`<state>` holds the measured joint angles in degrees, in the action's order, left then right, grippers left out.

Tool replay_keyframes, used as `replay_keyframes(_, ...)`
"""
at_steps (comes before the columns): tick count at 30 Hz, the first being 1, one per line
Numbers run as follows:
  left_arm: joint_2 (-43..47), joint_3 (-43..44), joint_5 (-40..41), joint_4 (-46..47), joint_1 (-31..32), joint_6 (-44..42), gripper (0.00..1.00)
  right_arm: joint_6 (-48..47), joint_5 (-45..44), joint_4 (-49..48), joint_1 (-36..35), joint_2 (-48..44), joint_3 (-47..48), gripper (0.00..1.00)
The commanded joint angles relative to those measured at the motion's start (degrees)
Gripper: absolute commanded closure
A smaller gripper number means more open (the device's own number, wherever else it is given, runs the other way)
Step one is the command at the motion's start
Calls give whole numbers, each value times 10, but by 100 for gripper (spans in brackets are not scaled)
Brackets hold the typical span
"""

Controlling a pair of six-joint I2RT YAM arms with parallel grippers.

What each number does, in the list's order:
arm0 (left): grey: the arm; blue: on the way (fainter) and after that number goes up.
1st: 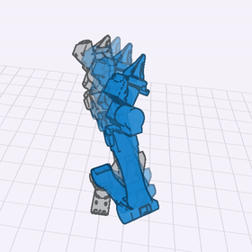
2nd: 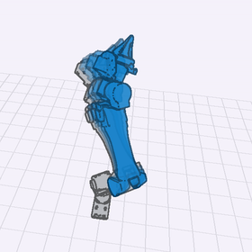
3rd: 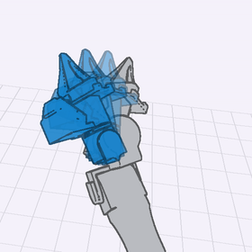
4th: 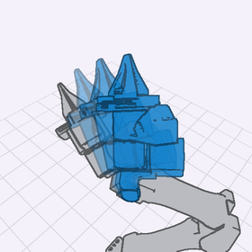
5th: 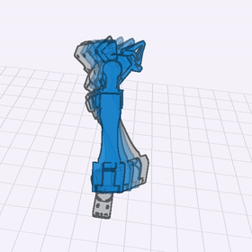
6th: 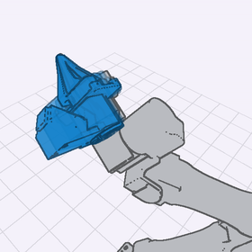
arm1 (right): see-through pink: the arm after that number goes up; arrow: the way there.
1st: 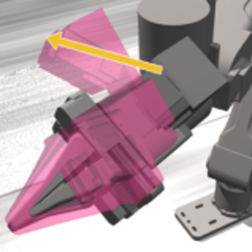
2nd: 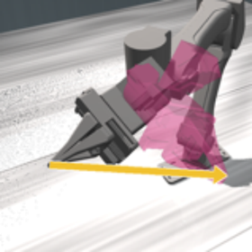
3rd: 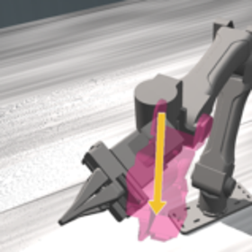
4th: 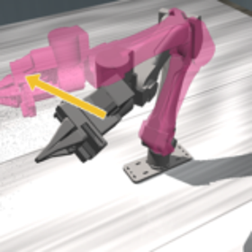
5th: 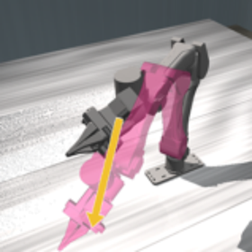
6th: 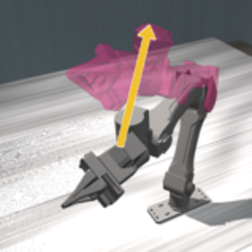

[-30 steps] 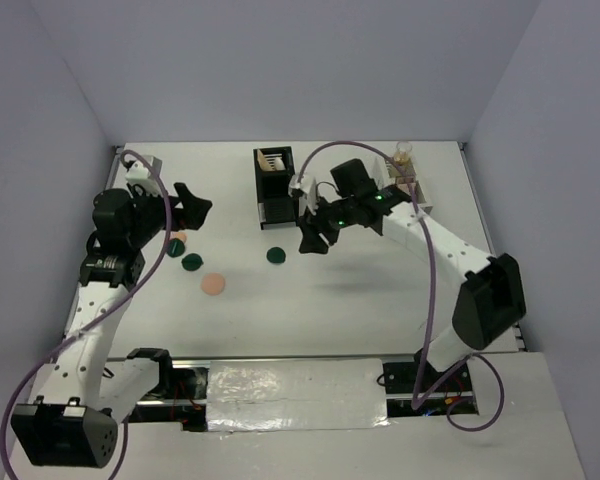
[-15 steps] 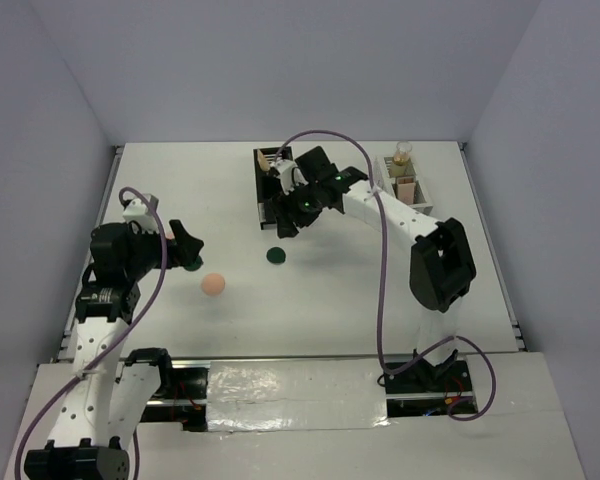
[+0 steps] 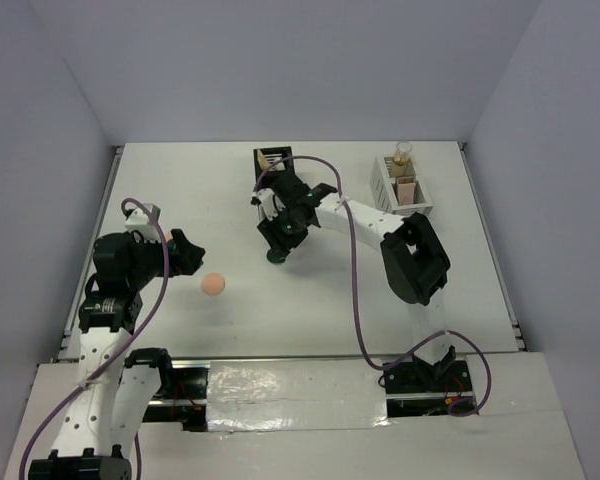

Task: Organize the makeup

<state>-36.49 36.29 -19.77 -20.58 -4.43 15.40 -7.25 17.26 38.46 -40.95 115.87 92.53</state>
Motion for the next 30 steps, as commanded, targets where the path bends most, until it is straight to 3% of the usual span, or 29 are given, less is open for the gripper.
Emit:
replay_keyframes(1,12,-1,0,32,-3,9,2,-20,-45,-21,-20,26,13,45)
replay_keyframes(14,18,-6,-2,38,-4,10,2,-31,-102,-27,-24,83,60,49)
replay_keyframes(19,19,-7,-3,38,-4,10,2,-36,-80,-29,-21,68,60,49)
replay_keyframes(30,19,-8,-2,38,-3,10,2,-15,-123,-43,-18,91,78,41)
